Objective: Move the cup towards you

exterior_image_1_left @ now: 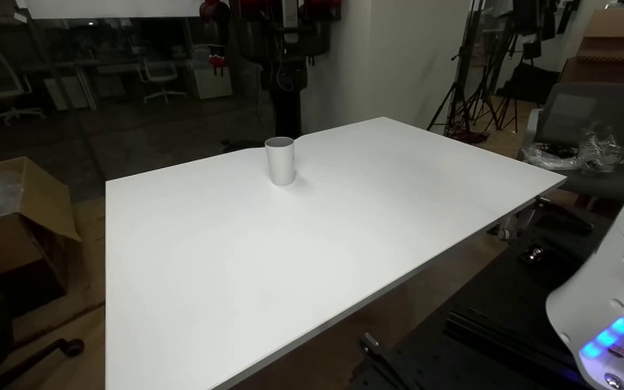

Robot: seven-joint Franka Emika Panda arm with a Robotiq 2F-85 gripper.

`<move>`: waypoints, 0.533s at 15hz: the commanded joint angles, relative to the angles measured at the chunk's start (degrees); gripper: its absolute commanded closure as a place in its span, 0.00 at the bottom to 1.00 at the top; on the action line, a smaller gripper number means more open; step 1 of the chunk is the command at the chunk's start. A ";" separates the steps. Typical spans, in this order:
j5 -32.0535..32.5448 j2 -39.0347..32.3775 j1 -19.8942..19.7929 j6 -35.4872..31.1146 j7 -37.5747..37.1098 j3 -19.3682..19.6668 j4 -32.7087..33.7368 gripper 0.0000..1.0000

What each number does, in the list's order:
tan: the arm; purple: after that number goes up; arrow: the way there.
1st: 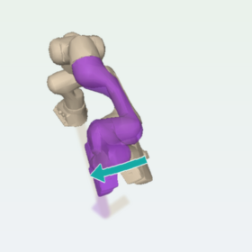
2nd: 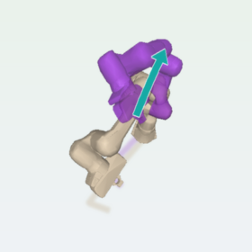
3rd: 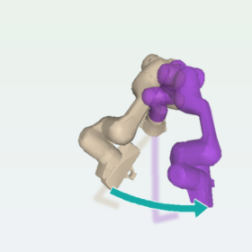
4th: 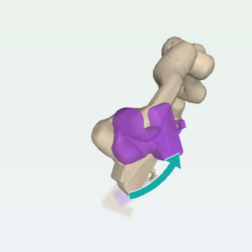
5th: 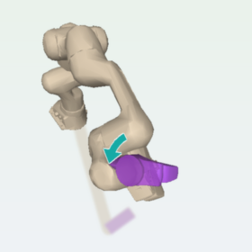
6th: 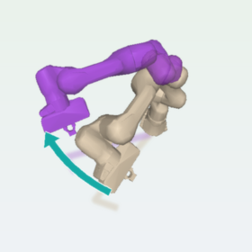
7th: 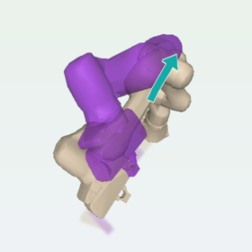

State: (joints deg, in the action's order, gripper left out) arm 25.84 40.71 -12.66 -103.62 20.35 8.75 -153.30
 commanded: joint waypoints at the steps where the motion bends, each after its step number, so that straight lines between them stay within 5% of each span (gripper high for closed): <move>1: 0.10 -0.55 1.68 -5.74 -4.08 1.89 0.32 0.00; 4: -1.50 -4.79 1.71 -18.24 -7.28 3.10 2.15 0.00; 8: -12.07 -13.19 4.97 -29.73 -3.63 5.57 6.41 0.00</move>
State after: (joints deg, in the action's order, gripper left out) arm 19.49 34.68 -11.20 -129.25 15.77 12.35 -151.98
